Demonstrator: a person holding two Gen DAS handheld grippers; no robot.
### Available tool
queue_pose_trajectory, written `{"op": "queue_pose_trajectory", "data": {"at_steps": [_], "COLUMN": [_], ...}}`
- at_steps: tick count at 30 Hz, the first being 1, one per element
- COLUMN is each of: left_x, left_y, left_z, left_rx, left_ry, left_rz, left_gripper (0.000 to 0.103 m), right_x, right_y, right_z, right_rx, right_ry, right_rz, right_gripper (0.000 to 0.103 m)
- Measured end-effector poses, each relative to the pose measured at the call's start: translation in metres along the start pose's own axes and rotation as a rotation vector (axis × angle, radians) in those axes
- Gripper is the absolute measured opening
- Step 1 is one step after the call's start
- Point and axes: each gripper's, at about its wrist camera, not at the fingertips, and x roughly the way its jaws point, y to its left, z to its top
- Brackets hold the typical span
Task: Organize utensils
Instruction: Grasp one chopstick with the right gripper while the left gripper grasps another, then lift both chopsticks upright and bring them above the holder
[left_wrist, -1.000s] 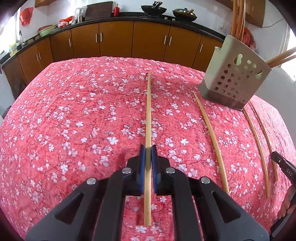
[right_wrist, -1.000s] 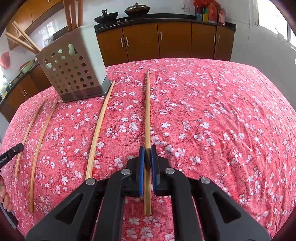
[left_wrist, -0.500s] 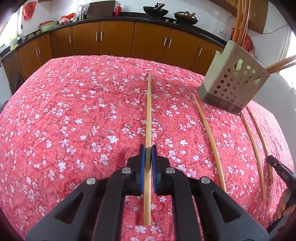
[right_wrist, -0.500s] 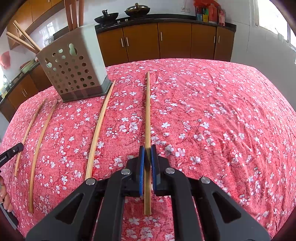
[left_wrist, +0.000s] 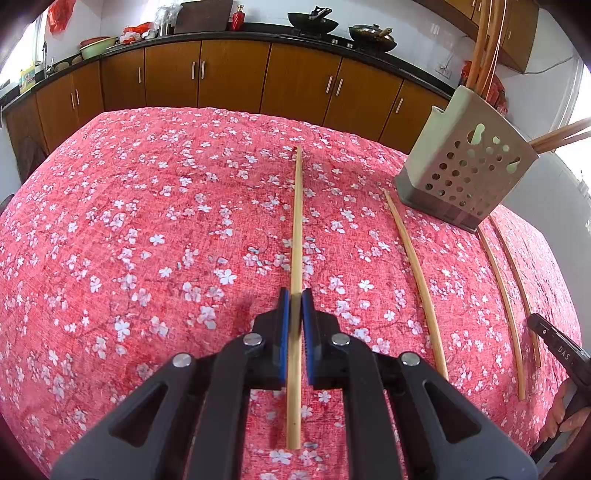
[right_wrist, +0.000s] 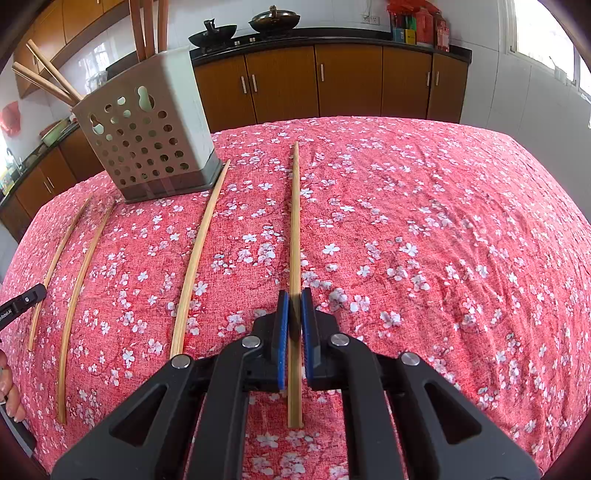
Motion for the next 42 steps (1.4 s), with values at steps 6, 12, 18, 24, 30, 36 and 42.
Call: {"op": "queue_pose_trajectory", "data": {"at_steps": [6, 12, 18, 24, 30, 36, 42], "left_x": [0.0, 0.0, -0.003, -0.004, -0.012, -0.042, -0.08], "left_y": [0.001, -0.004, -0.01, -0.012, -0.014, -0.015, -0.02], "left_z": [0.0, -0.001, -0.009, -0.011, -0.01, 0.004, 0.025], "left_rx": [0.0, 0.016, 0.058, 0.067, 0.088, 0.094, 0.098], "left_ry": [0.0, 0.0, 0.005, 0.004, 0.007, -0.069, -0.179], "left_rz": [0.0, 0.022, 0.05, 0.06, 0.061, 0.051, 0.029], "left_gripper": [0.01, 0.01, 0.01, 0.009, 0.008, 0.008, 0.008], "right_x": [0.0, -0.002, -0.006, -0.008, -0.03, -0.063, -0.087], "right_y": [0.0, 0.0, 0.002, 0.001, -0.006, -0.013, -0.018], "right_z": [0.0, -0.002, -0.006, -0.006, -0.001, 0.014, 0.03], "right_rx": [0.001, -0.002, -0.007, -0.002, 0.021, 0.035, 0.044], "right_ry": [0.0, 0.001, 0.002, 0.001, -0.072, -0.184, -0.277], "right_rz": [0.001, 0.0, 0.001, 0.007, 0.021, 0.014, 0.01], "right_gripper": [0.008, 0.008, 0.008, 0.008, 0.007, 0.007, 0.007]}}
